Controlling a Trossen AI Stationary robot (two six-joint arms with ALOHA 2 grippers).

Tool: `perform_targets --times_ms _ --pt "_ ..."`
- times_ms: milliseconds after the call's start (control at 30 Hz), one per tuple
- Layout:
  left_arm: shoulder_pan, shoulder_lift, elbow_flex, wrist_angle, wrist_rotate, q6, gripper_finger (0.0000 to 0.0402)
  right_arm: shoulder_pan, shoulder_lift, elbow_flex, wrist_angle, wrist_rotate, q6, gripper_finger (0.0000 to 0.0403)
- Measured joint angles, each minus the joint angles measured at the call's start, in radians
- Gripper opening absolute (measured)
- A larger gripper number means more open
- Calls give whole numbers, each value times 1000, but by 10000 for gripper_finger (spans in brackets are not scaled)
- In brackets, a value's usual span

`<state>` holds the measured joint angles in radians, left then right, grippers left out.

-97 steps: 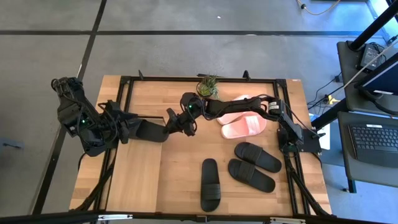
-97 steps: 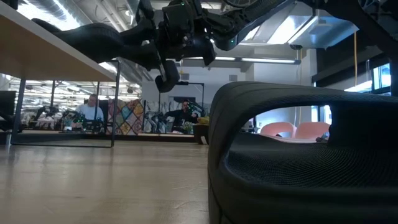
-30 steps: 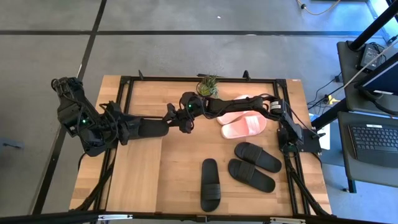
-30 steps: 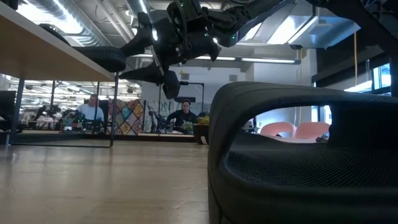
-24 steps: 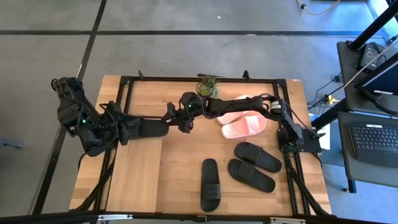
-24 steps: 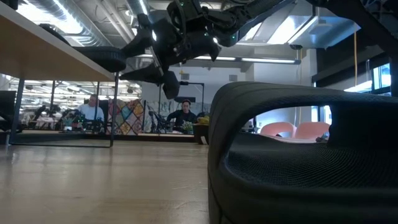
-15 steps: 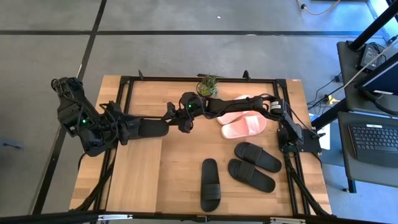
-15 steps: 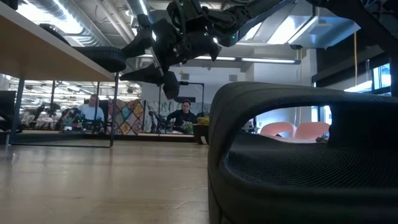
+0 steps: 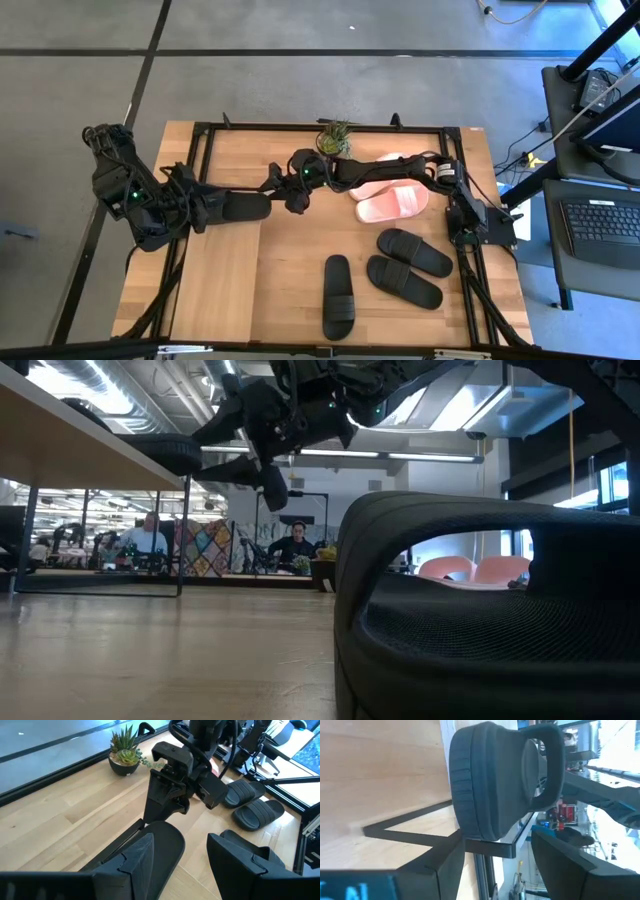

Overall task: Pick and place slides into the shelf
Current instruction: Put the black slipper on the shelf

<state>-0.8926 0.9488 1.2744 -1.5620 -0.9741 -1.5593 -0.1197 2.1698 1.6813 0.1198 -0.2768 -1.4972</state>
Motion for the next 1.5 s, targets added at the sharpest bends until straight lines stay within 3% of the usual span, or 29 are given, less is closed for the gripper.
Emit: perform_targets --times_ms 400,733,867,1067,1333,1500 --pt "0 0 0 0 0 0 175 0 -53 0 -217 -29 2 226" --pt "0 0 0 3 0 0 175 -3 -151 0 -377 23 87 226" --pt "0 0 0 2 0 0 175 -2 -219 0 -536 23 213 226" --pt "0 0 0 2 -1 0 175 16 -306 0 -788 8 541 226" --pt "0 0 0 2 -7 0 175 53 -339 -1 -953 -225 997 226" --pt "0 0 0 2 -8 0 175 85 -310 -13 -997 -242 1103 226"
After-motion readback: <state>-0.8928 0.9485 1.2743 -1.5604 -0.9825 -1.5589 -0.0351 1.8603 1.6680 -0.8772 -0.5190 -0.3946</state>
